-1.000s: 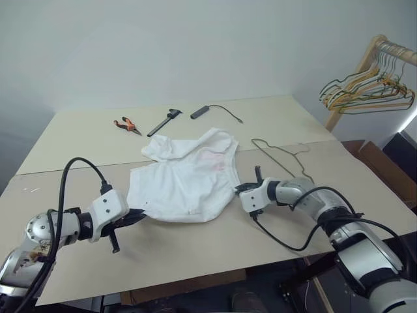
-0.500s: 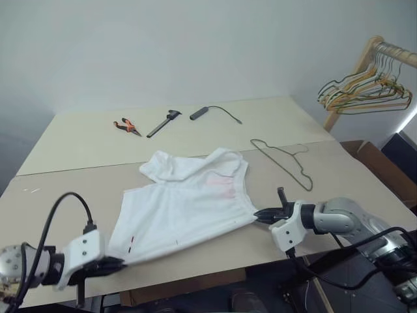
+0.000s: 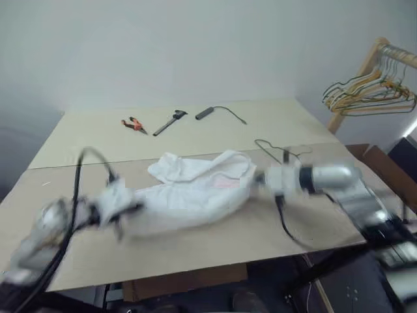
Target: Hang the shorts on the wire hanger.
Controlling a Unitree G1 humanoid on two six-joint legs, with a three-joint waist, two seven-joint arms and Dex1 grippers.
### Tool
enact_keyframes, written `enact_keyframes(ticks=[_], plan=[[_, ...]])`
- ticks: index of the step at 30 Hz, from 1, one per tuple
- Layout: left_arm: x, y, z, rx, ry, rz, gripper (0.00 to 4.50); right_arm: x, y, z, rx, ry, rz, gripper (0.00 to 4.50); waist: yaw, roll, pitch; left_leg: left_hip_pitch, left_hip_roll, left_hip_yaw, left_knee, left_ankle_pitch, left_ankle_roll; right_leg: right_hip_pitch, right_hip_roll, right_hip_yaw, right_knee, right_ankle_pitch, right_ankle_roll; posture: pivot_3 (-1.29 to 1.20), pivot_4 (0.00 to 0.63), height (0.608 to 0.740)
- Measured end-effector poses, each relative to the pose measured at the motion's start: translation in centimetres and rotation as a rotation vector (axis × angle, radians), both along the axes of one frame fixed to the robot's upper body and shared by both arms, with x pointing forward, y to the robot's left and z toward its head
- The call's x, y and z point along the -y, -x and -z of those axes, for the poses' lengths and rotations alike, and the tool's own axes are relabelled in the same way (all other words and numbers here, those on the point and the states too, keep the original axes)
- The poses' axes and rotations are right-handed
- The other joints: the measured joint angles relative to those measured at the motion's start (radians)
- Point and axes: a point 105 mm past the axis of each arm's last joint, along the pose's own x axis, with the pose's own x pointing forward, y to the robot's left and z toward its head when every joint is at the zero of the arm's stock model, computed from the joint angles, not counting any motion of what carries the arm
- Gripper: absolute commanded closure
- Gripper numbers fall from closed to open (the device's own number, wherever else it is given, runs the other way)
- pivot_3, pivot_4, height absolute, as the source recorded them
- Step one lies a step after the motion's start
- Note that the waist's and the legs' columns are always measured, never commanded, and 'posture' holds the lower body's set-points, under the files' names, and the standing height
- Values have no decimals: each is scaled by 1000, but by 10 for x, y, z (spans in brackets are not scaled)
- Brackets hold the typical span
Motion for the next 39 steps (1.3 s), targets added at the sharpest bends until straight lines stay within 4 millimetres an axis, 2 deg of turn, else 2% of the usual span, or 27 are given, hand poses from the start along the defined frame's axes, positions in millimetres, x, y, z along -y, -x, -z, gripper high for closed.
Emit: enact_keyframes(ticks=[1,2,4,5,6,8,9,11,14,17,18,20,23,26,28,30,31,39], plan=[[4,-25,-31,133,62,-93,4500,-2,-20,-26,104,-44,74,4478,-2,-2,1,-10,1,-2,0,5,-2,-6,1,-2,-3,13,-5,-140,0,740],[9,-48,-81,305,157,-196,4500,0,-40,-67,256,-117,180,4478,-7,-2,1,-16,1,-4,-1,8,-3,-11,1,-4,-8,18,-5,-141,0,740],[3,-49,-167,592,262,-293,4500,9,-50,-132,499,-236,290,4478,-25,0,-3,-30,0,-6,-6,8,-6,-26,-1,-4,-8,21,-4,-142,0,740],[-1,-41,-195,688,298,-306,4500,16,-49,-151,576,-278,323,4478,-32,3,-9,-35,1,-6,-10,8,-9,-32,0,-3,-8,21,-4,-144,0,740],[2,-33,-214,755,324,-278,4500,18,-44,-169,656,-323,326,4478,-41,10,-17,-39,0,-7,-11,11,-19,-38,0,-2,-7,21,-2,-143,0,740],[4,-18,-225,794,369,-206,4500,22,-37,-182,740,-376,318,4478,-62,20,-26,-36,-2,-7,-20,9,-20,-39,-2,-2,-7,20,-1,-143,0,740],[3,-10,-222,789,372,-168,4500,23,-34,-179,753,-382,305,4478,-72,20,-26,-34,-2,-7,-23,8,-19,-39,-2,-2,-8,19,0,-141,0,740],[-3,-3,-203,722,368,-118,4500,23,-29,-159,735,-372,269,4478,-92,20,-26,-36,-2,-9,-23,6,-18,-40,-2,-2,-9,18,2,-137,0,740],[-15,13,-164,566,318,-32,4500,19,-19,-103,604,-301,190,4478,-113,20,-26,-43,-3,-15,-19,6,-17,-41,-3,-2,-13,16,5,-129,0,740],[-28,35,-131,419,227,38,4500,12,-1,-50,468,-208,96,4478,-117,20,-25,-43,-4,-16,-13,5,-15,-38,-3,-1,-13,15,6,-123,0,740],[-31,45,-118,348,194,75,4500,8,8,-32,416,-160,48,4478,-117,20,-25,-44,-4,-16,-9,-1,-4,-36,-2,0,-13,14,5,-121,0,740],[-38,65,-86,173,136,131,4500,7,25,4,312,-65,-28,4478,-116,19,-23,-39,-4,-15,-4,-2,-2,-31,-2,0,-13,14,5,-121,0,740],[-41,104,-21,-164,1,225,4500,-2,55,59,167,90,-171,4478,-113,13,-16,-12,-3,-14,-4,-2,-1,-6,-2,0,-12,5,-1,-116,0,740],[-42,142,35,-410,-175,304,4500,-4,90,100,18,238,-318,4478,-100,10,-12,-1,-1,-14,-4,-2,-3,2,-2,0,-10,0,-1,-120,0,740],[-40,163,60,-509,-234,355,4500,-1,109,115,-73,310,-393,4478,-91,10,-11,1,0,-12,-4,-5,-9,0,-2,1,-9,0,-2,-123,0,740],[-35,176,70,-558,-261,398,4500,0,117,117,-104,350,-435,4478,-83,8,-11,0,0,-11,-4,-4,-7,-1,-1,1,-8,1,-2,-123,0,740],[-32,182,74,-580,-277,423,4500,1,120,115,-111,368,-456,4478,-82,7,-11,-1,1,-11,-4,-1,-2,-1,-1,1,-7,0,-3,-123,0,740],[-12,236,87,-807,-308,607,4500,5,127,114,-141,427,-528,4478,-78,5,-12,-6,2,-9,-6,-7,-4,-6,1,1,-6,0,-5,-129,0,740]])
